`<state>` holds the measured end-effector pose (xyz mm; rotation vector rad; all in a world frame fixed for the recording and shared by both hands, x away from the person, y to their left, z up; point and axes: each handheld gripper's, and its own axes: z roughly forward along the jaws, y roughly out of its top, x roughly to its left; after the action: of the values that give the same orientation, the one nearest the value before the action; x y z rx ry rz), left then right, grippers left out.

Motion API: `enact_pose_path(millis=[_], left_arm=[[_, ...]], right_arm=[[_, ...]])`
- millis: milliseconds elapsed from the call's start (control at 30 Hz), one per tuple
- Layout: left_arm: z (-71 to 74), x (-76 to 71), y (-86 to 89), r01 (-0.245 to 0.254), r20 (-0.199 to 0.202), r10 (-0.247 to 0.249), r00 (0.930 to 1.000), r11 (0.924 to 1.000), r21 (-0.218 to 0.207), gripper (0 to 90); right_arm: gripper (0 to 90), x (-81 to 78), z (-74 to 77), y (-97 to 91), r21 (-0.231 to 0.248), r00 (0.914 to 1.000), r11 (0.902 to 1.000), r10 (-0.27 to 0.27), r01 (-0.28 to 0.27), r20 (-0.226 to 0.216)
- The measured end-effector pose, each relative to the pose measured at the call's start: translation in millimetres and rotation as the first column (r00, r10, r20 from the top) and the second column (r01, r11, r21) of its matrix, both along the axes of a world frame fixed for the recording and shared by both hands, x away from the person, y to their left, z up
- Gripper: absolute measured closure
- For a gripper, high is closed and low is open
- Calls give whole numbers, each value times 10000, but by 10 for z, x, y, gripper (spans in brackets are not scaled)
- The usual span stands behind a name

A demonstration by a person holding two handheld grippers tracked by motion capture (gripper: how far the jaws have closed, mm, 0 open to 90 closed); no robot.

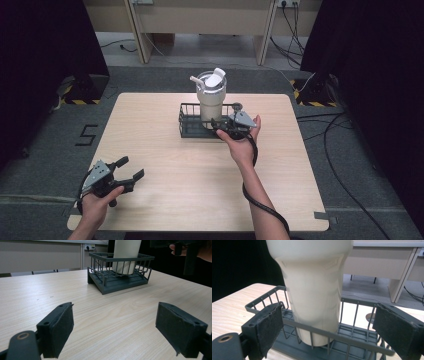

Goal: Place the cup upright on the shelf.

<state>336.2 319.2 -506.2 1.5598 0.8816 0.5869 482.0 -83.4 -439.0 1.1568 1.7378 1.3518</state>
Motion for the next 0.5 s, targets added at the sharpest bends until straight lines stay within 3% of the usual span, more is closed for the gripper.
enact_pose_path(millis=[500], left_arm=[[-1, -5, 2, -19, -1, 19, 10000, 10000, 19, 143]], right_arm=[[100, -213, 11, -145, -114, 10000, 9999, 0, 1, 37]])
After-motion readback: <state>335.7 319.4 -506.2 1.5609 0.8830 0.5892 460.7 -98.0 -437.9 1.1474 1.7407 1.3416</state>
